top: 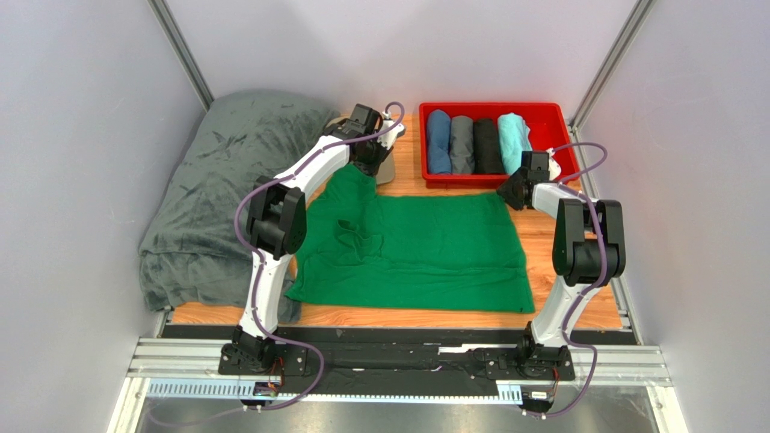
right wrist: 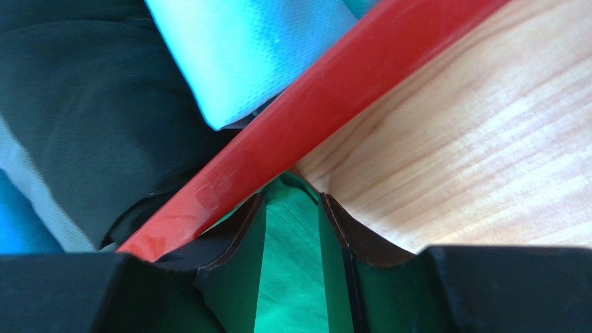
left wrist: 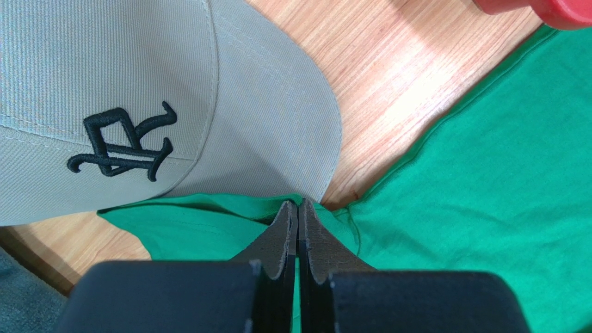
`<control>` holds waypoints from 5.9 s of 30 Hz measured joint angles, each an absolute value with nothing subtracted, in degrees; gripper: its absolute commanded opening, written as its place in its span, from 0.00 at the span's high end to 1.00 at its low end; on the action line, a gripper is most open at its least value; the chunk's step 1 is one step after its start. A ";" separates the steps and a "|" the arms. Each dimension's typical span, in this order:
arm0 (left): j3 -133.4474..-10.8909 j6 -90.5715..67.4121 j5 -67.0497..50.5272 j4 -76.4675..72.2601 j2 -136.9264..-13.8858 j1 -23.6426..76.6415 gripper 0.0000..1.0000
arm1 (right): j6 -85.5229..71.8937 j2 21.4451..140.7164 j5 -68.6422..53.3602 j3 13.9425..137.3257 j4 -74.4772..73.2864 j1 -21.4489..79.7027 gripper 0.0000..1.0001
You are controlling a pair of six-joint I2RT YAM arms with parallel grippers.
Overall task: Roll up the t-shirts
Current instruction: Fold the T-shirt at the center of the board.
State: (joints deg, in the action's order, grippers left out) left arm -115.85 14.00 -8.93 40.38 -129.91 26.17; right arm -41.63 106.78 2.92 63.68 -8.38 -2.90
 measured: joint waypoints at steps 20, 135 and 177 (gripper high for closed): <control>-115.83 14.24 -8.95 40.51 -129.91 26.17 0.99 | -41.56 109.43 2.20 65.69 -7.03 -2.90 0.76; -90.91 23.83 -8.88 45.06 -108.62 31.38 0.43 | -48.07 65.67 11.77 39.81 -28.14 18.72 0.55; -90.94 19.55 -4.29 42.30 -117.40 38.68 0.90 | -48.18 63.81 14.92 38.26 -27.57 18.37 0.56</control>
